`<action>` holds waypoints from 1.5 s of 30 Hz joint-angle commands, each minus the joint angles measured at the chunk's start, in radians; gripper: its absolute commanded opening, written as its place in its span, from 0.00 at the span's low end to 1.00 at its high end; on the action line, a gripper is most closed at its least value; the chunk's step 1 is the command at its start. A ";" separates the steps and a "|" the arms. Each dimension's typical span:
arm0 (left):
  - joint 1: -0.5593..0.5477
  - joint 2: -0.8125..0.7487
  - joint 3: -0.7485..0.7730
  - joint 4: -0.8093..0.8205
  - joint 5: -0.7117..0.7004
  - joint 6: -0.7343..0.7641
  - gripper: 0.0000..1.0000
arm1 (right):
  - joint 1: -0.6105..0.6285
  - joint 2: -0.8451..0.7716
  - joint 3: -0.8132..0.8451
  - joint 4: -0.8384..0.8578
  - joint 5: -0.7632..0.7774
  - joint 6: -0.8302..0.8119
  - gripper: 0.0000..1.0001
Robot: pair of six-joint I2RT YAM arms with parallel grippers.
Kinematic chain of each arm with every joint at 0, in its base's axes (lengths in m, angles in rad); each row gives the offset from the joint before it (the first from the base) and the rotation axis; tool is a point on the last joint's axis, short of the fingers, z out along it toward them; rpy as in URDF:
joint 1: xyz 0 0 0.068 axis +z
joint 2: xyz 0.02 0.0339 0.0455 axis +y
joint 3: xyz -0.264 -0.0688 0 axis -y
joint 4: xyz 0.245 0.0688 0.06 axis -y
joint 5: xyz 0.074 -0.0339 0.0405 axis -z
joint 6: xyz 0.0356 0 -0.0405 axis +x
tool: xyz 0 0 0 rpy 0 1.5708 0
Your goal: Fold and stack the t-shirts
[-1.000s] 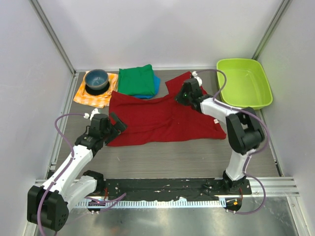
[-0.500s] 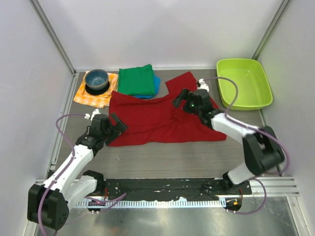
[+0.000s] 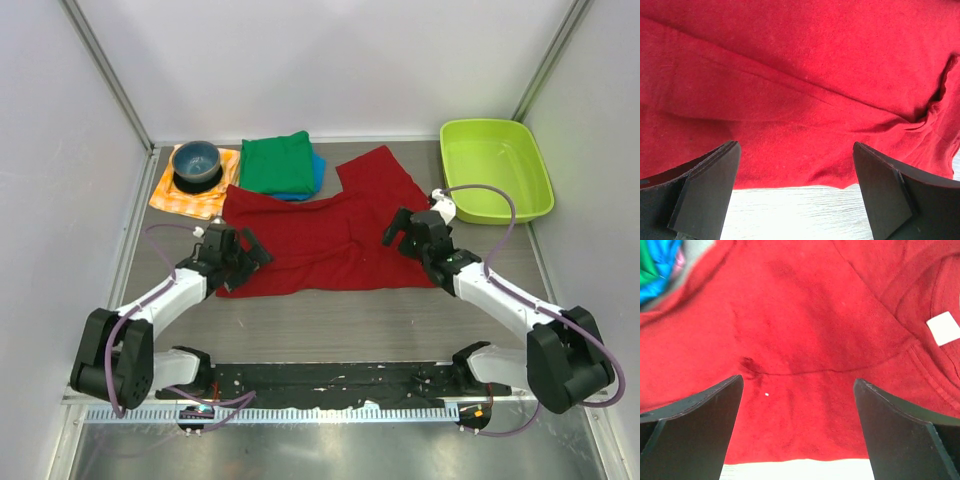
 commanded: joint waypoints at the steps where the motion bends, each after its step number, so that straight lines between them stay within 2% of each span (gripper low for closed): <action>1: -0.009 0.037 0.054 0.116 0.056 -0.019 1.00 | 0.002 0.031 -0.027 0.005 0.012 0.036 0.99; 8: -0.019 0.022 0.023 0.098 0.052 -0.011 1.00 | 0.002 0.083 -0.091 0.007 -0.005 0.069 0.99; 18: -0.019 0.016 -0.017 -0.012 -0.023 0.044 1.00 | 0.002 0.152 -0.093 -0.145 0.057 0.075 0.99; 29: 0.026 -0.003 -0.081 -0.078 -0.092 0.066 1.00 | 0.002 0.117 -0.099 -0.360 0.141 0.136 0.99; 39: 0.067 -0.214 -0.156 -0.198 -0.082 0.018 1.00 | 0.008 -0.015 -0.131 -0.455 0.141 0.187 0.99; 43: 0.067 -0.358 -0.124 -0.273 -0.056 -0.006 1.00 | 0.084 -0.159 -0.070 -0.456 0.225 0.135 0.99; 45: 0.066 -0.428 -0.075 -0.321 -0.054 -0.015 1.00 | 0.132 -0.195 -0.018 -0.405 0.203 0.063 0.99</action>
